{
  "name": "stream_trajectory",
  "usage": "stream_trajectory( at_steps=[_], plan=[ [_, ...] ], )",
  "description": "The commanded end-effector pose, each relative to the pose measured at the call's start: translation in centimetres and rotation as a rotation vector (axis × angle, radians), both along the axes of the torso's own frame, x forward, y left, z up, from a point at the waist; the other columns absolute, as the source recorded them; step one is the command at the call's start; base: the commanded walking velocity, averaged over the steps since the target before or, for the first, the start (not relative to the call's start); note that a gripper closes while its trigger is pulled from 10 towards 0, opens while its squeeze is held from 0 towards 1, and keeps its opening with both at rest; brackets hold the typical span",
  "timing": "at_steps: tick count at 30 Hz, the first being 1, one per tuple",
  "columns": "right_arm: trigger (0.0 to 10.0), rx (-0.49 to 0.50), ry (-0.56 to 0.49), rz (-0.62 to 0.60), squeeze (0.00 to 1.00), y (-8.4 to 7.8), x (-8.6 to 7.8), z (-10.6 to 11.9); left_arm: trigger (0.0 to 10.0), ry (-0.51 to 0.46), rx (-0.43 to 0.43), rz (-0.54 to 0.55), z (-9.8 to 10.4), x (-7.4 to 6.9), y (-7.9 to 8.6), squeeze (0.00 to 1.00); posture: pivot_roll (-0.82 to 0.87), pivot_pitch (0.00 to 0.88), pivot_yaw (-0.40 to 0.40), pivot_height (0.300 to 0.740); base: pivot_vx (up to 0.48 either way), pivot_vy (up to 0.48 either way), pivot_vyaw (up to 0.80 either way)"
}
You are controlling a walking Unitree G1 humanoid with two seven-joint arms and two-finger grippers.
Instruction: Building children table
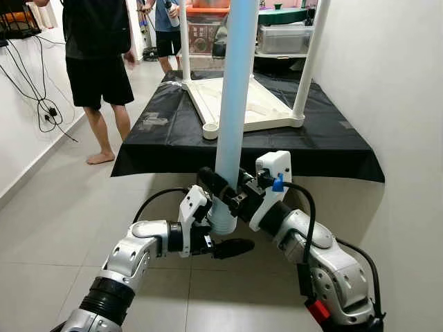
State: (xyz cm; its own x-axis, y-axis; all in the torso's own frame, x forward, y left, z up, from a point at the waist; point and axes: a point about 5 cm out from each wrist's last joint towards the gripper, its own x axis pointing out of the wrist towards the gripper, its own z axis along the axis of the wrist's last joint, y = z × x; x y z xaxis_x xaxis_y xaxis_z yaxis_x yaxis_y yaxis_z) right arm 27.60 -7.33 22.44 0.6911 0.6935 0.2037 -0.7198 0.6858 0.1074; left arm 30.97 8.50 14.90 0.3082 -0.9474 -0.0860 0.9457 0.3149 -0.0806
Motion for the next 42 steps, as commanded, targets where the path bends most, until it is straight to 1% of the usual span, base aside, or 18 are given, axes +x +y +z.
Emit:
stream_trajectory(
  at_steps=[1, 11, 26, 31, 33, 35, 42],
  plan=[
    [0.0, 0.017, -0.017, 0.042, 0.00, 0.5, -0.4, 0.3, 10.0, -0.018, 0.007, -0.015, 0.4, 0.1, -0.3, 0.00, 0.01, 0.000, -0.035, 0.740, 0.000, 0.000, 0.00],
    [0.0, -0.004, -0.007, 0.034, 0.00, 0.6, -0.2, -0.3, 10.0, -0.066, 0.002, -0.025, 1.6, 0.0, -0.3, 0.00, 0.02, 0.000, -0.041, 0.740, 0.000, 0.000, 0.00],
    [0.0, -0.021, -0.005, 0.033, 0.00, 0.7, -0.1, -0.6, 10.0, -0.088, 0.049, -0.013, 1.3, 0.1, 0.0, 0.00, 0.02, 0.000, -0.037, 0.740, 0.000, 0.000, 0.00],
    [0.0, -0.026, -0.004, 0.035, 0.00, 0.7, -0.2, -0.7, 10.0, -0.118, 0.072, -0.012, 1.3, 0.2, -0.1, 0.00, 0.02, 0.000, -0.036, 0.740, 0.000, 0.000, 0.00],
    [0.0, -0.032, 0.000, 0.034, 0.00, 0.6, -0.2, -0.8, 10.0, -0.148, 0.098, -0.004, 1.4, 0.4, 0.0, 0.00, 0.02, 0.000, -0.036, 0.740, 0.000, 0.000, 0.00],
    [0.0, -0.035, 0.001, 0.033, 0.00, 0.6, -0.2, -0.8, 10.0, -0.161, 0.105, 0.005, 1.4, 0.5, 0.1, 0.00, 0.02, 0.000, -0.035, 0.740, 0.000, 0.000, 0.00],
    [0.0, -0.036, 0.003, 0.029, 0.00, 0.6, -0.1, -0.9, 10.0, -0.190, 0.093, 0.049, 1.7, 0.9, 0.2, 0.00, 0.02, 0.000, -0.036, 0.740, 0.000, 0.000, 0.00]
  ],
)
